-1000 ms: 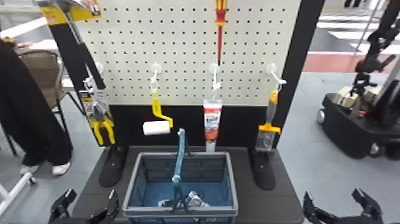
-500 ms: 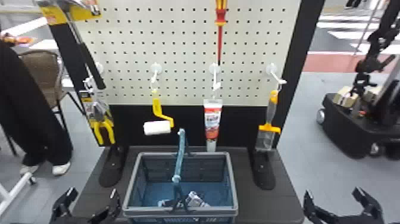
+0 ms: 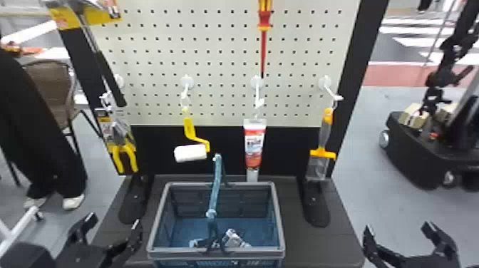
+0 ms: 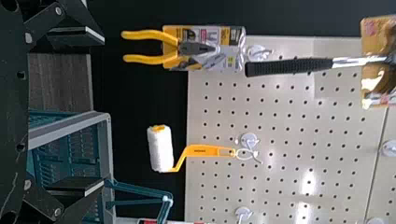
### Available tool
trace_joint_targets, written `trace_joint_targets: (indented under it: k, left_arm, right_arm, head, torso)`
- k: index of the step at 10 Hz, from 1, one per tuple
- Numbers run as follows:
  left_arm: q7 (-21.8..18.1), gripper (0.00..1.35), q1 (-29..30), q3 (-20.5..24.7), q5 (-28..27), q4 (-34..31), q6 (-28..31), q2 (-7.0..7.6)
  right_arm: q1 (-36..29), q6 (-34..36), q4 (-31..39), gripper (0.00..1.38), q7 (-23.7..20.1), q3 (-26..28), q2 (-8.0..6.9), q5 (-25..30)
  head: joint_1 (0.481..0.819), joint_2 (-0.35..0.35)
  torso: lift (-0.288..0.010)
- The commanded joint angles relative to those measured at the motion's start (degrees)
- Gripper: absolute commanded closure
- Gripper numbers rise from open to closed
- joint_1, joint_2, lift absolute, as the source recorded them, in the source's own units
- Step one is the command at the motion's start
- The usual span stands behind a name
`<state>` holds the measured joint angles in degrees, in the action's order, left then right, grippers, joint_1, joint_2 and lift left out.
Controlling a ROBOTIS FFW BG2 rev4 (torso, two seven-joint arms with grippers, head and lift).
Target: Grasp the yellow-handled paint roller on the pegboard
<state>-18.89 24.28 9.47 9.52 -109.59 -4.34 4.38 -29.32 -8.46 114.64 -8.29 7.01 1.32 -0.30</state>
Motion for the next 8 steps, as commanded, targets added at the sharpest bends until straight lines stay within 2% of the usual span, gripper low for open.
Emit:
trace_joint_targets:
  k: [1,3,4,6,8]
  left_arm:
    - [-5.7,0.23,-7.0,2.4,-0.7,4.5,2.3,1.24]
    - [-13.0,0.23,-15.1,1.9,-1.2,9.5,3.7,4.85]
    - [-15.5,0.25,-18.1,1.7,-1.2,11.4,4.7,5.81]
    - [-20.0,0.35,-23.5,2.5,-1.3,15.4,6.3,6.43]
    - [-22.9,0.38,-28.6,2.0,-0.9,19.4,8.3,7.84]
  right_arm:
    - [0.3,-0.2,0.5,0.14,-0.1,-0.6,0.0,-0.1]
    - [0.7,-0.3,0.3,0.14,-0.7,-1.7,0.0,-0.1]
    - [1.0,-0.3,0.5,0.14,-0.9,-2.1,0.0,-0.3]
    - [1.1,-0.4,0.6,0.14,-1.4,-2.7,0.0,-0.8]
    - [1.5,-0.3,1.0,0.14,-1.8,-3.2,0.0,-0.9]
  head:
    - [0.549,0.0]
    - [0.549,0.0]
    - [0.549,0.0]
    - [0.549,0.0]
    - [0.549,0.0]
  torso:
    - [-0.1]
    - [-0.1]
    - [-0.1]
    - [-0.1]
    - [-0.1]
